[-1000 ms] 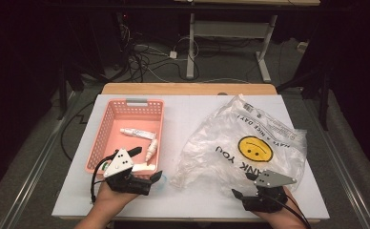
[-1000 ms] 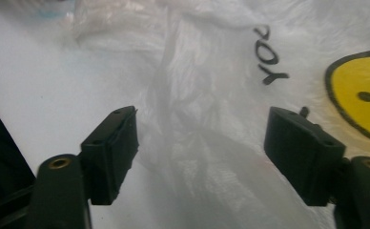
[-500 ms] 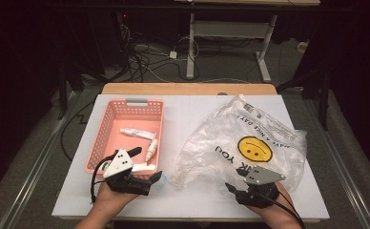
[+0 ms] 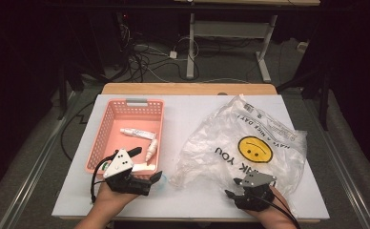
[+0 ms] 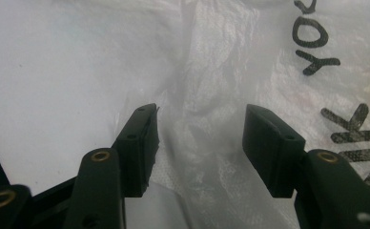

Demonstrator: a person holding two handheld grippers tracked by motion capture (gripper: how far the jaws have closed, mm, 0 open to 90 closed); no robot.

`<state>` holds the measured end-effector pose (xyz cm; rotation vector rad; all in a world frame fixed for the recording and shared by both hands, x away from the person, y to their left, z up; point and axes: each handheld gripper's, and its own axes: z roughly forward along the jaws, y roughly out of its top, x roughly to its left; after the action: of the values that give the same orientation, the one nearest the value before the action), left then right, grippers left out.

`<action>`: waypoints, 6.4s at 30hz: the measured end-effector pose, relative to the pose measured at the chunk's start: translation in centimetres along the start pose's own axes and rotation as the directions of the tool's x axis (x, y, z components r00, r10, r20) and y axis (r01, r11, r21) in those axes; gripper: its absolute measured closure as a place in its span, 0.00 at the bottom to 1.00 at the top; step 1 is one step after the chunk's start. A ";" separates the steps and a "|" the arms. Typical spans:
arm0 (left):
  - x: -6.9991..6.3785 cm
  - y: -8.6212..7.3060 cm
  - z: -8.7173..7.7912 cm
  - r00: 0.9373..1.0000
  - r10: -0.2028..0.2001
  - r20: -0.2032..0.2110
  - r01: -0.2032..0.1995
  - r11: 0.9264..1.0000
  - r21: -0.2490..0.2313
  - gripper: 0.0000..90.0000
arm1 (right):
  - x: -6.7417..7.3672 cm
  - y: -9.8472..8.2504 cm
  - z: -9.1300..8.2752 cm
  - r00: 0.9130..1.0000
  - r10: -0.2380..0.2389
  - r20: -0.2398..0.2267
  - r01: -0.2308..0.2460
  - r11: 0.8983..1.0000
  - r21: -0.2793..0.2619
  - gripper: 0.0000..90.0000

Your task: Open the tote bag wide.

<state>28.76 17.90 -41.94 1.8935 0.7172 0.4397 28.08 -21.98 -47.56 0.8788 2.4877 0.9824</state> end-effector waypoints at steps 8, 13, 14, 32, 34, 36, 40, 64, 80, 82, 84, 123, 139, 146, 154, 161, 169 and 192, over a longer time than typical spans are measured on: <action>0.0 0.0 -0.1 1.000 0.000 0.001 0.000 1.000 -0.001 0.00 | -0.1 -0.3 -0.3 1.000 0.020 -0.004 -0.020 1.000 -0.011 0.79; 0.0 0.0 0.1 1.000 -0.001 0.001 0.001 1.000 0.003 0.00 | 0.2 -0.1 -0.3 1.000 -0.009 0.000 0.009 1.000 -0.006 0.95; 0.0 0.0 0.1 1.000 -0.001 0.001 0.001 1.000 0.003 0.00 | 0.2 -0.1 -0.3 1.000 -0.009 0.000 0.009 1.000 -0.006 0.95; -0.1 0.0 0.0 1.000 -0.009 0.002 0.009 1.000 -0.002 0.00 | -1.1 2.1 -3.2 0.998 0.049 0.033 -0.041 0.977 -0.208 1.00; -0.1 0.0 0.0 1.000 -0.009 0.002 0.009 1.000 -0.002 0.00 | -1.2 2.3 -3.2 0.998 0.049 0.039 -0.040 0.977 -0.212 1.00; -0.1 0.0 0.0 1.000 -0.009 0.003 0.009 1.000 -0.002 0.00 | -1.7 3.2 -3.3 0.997 0.066 0.049 -0.053 0.970 -0.238 1.00; 0.0 0.0 0.0 1.000 -0.014 0.002 0.014 1.000 -0.006 0.00 | -2.4 4.8 -3.1 0.995 0.074 0.060 -0.055 0.960 -0.273 1.00; -6.7 1.4 5.7 0.977 0.039 0.211 -0.043 0.999 0.014 0.40 | -4.4 8.8 -2.0 0.983 0.162 0.089 -0.116 0.915 -0.387 1.00; -10.3 2.7 20.8 0.968 0.092 0.234 -0.172 0.922 0.346 0.60 | -5.6 8.4 -2.5 0.975 0.210 0.070 -0.161 0.891 -0.424 1.00; -10.5 2.7 20.8 0.961 0.120 0.250 -0.204 0.917 0.344 0.73 | -5.7 8.4 -2.7 0.974 0.213 0.072 -0.163 0.889 -0.428 1.00; -10.6 2.8 20.8 0.965 0.119 0.234 -0.196 0.918 0.344 0.78 | -5.8 8.4 -2.7 0.974 0.212 0.074 -0.161 0.888 -0.432 1.00; -6.5 0.6 14.7 0.981 0.142 0.132 -0.176 0.936 0.305 0.98 | -4.4 11.1 -9.5 0.965 0.200 0.171 -0.052 0.781 -0.623 1.00; -6.1 1.5 15.4 0.984 0.112 0.136 -0.146 0.952 0.270 0.98 | -4.0 10.4 -10.3 0.961 0.210 0.179 -0.053 0.776 -0.628 1.00; -5.3 0.9 15.1 0.990 0.043 0.136 -0.079 0.958 0.276 0.89 | -4.8 9.4 -7.9 0.964 0.230 0.132 -0.106 0.791 -0.602 1.00; -5.9 1.5 13.0 0.980 0.032 0.199 -0.072 0.978 0.198 0.54 | -4.9 9.7 -7.5 0.972 0.203 0.120 -0.094 0.802 -0.590 1.00; -6.0 1.6 10.8 0.969 0.016 0.248 -0.040 0.995 0.093 0.33 | -4.4 9.3 -7.7 0.975 0.198 0.102 -0.099 0.797 -0.596 1.00; -5.6 2.0 9.6 0.974 -0.014 0.228 0.004 0.999 0.041 0.17 | -4.4 8.6 -7.2 0.973 0.212 0.090 -0.120 0.801 -0.586 1.00; -3.3 3.7 5.7 0.992 -0.017 0.124 0.014 1.000 0.025 0.00 | -5.0 8.2 -7.5 0.970 0.228 0.077 -0.136 0.782 -0.608 1.00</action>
<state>30.71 10.67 -40.94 1.9184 0.6564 0.3020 31.64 -24.28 -36.18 0.9333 1.7959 1.5878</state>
